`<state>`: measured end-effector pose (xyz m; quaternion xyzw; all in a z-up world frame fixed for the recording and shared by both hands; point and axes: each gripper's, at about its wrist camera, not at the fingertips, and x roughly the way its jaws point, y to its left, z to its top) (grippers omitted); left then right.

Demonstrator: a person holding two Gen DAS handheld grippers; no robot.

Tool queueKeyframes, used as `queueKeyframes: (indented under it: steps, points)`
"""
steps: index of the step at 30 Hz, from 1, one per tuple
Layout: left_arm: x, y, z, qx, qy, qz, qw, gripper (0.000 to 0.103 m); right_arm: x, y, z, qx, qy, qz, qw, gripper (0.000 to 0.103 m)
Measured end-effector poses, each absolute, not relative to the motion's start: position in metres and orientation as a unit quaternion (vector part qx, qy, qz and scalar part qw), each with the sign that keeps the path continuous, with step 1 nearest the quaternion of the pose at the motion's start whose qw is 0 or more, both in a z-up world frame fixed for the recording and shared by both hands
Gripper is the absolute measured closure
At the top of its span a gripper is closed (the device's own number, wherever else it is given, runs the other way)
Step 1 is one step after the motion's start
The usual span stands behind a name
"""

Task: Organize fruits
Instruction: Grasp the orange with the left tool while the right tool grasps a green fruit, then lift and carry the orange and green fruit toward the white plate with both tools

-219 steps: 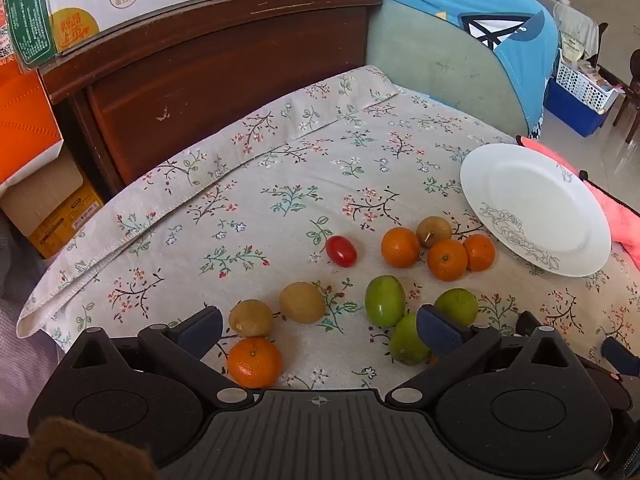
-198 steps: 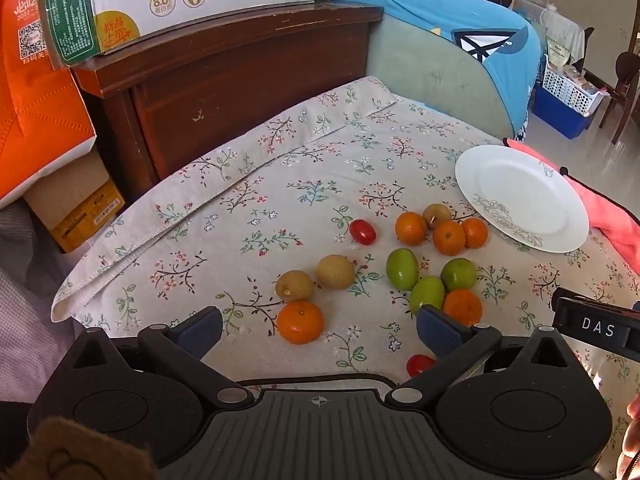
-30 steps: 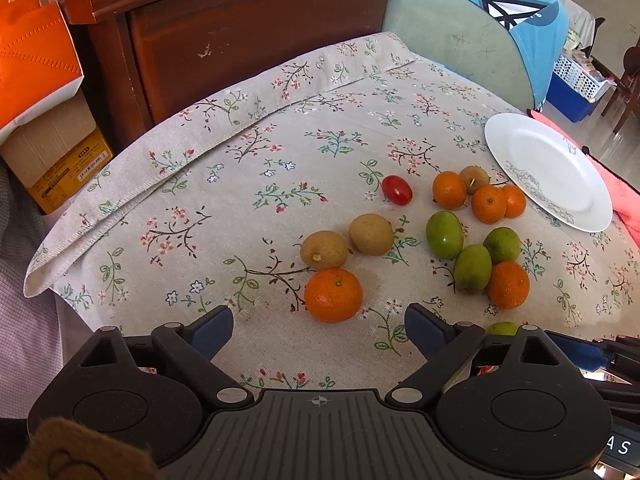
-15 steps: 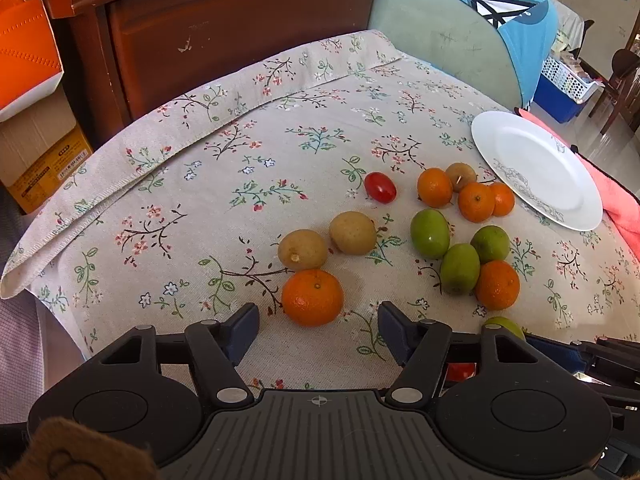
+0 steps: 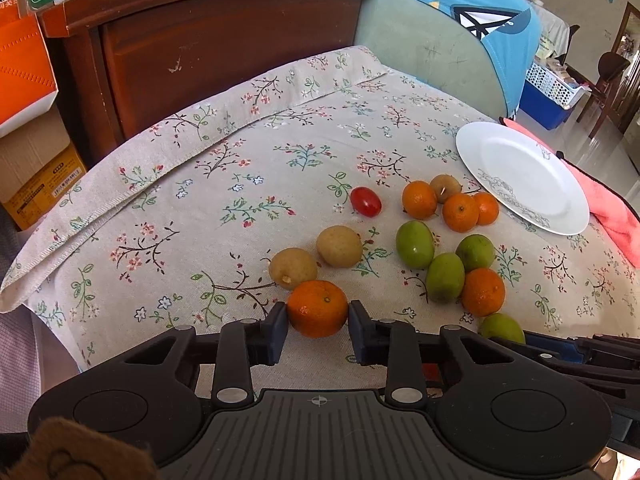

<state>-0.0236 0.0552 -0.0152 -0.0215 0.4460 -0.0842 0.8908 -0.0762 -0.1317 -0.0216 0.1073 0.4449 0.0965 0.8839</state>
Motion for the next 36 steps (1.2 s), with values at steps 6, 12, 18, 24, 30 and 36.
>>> queueKeyframes:
  steps: [6, 12, 18, 24, 30, 36]
  points:
    - [-0.029, 0.057, -0.004, -0.040, 0.430, -0.098, 0.896, 0.073, -0.076, -0.143, -0.018, 0.137, 0.442, 0.089, 0.882, 0.076]
    - [-0.031, 0.044, 0.009, -0.041, 0.416, -0.130, 0.899, 0.073, -0.078, -0.155, -0.008, 0.153, 0.427, 0.078, 0.888, 0.076]
    - [-0.027, 0.027, 0.021, -0.035, 0.404, -0.152, 0.901, 0.073, -0.078, -0.174, 0.008, 0.164, 0.401, 0.060, 0.899, 0.076]
    - [-0.026, 0.020, 0.026, -0.041, 0.403, -0.164, 0.899, 0.073, -0.075, -0.185, 0.014, 0.164, 0.394, 0.042, 0.903, 0.076]
    - [-0.036, 0.025, 0.034, -0.030, 0.399, -0.161, 0.902, 0.073, -0.081, -0.184, 0.013, 0.179, 0.401, 0.054, 0.897, 0.076]
    - [-0.055, 0.038, 0.044, -0.023, 0.402, -0.150, 0.903, 0.073, -0.101, -0.172, 0.019, 0.177, 0.411, 0.079, 0.891, 0.076]
